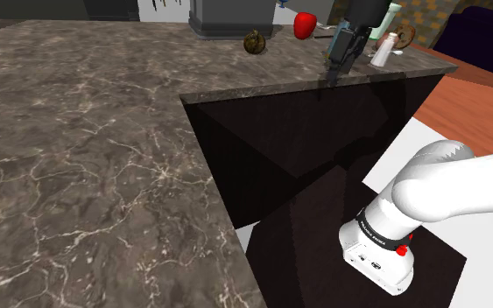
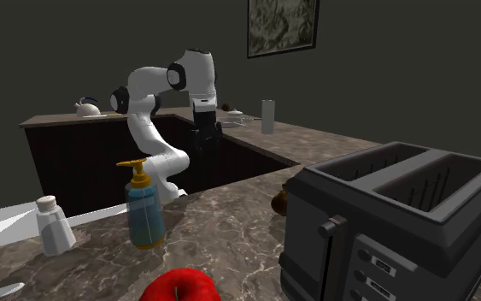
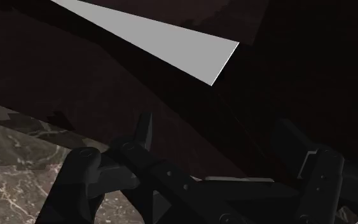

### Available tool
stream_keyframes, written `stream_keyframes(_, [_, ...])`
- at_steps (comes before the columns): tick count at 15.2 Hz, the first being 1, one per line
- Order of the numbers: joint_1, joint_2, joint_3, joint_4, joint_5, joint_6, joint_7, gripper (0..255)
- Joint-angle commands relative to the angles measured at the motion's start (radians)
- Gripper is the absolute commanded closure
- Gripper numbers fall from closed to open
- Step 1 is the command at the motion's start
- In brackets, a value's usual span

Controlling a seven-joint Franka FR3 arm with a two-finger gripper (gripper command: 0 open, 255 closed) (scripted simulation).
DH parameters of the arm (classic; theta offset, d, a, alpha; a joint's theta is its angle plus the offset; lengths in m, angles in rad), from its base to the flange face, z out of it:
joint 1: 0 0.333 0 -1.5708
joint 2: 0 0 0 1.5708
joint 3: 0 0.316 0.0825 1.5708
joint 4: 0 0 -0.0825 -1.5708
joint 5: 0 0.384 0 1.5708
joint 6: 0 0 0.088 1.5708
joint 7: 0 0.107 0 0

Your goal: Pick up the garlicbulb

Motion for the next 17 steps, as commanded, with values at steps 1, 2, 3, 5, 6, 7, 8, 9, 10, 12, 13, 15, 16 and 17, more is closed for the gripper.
stream_keyframes(1, [0.000,0.000,0.000,0.000,0.000,0.000,0.000,0])
stream_keyframes(2, [0.001,0.024,0.000,0.005,-0.013,0.035,-0.015,0])
stream_keyframes(3, [0.001,0.048,0.000,0.012,-0.026,0.069,-0.029,0])
stream_keyframes(5, [0.002,0.097,0.001,0.028,-0.050,0.135,-0.056,0])
stream_keyframes(6, [0.003,0.122,0.002,0.038,-0.062,0.168,-0.069,0])
stream_keyframes(7, [0.003,0.147,0.002,0.048,-0.074,0.200,-0.081,0])
stream_keyframes(8, [0.003,0.173,0.003,0.060,-0.086,0.231,-0.093,0])
stream_keyframes(9, [0.003,0.199,0.004,0.073,-0.097,0.262,-0.104,0])
stream_keyframes(10, [0.003,0.225,0.005,0.087,-0.108,0.291,-0.114,0])
stream_keyframes(12, [0.002,0.278,0.008,0.118,-0.131,0.349,-0.134,0])
stream_keyframes(13, [0.002,0.304,0.009,0.135,-0.142,0.376,-0.143,0])
stream_keyframes(15, [0.001,0.357,0.012,0.171,-0.165,0.428,-0.159,0])
stream_keyframes(16, [0.001,0.384,0.014,0.191,-0.176,0.453,-0.167,0])
stream_keyframes(17, [0.001,0.410,0.016,0.212,-0.187,0.477,-0.174,0])
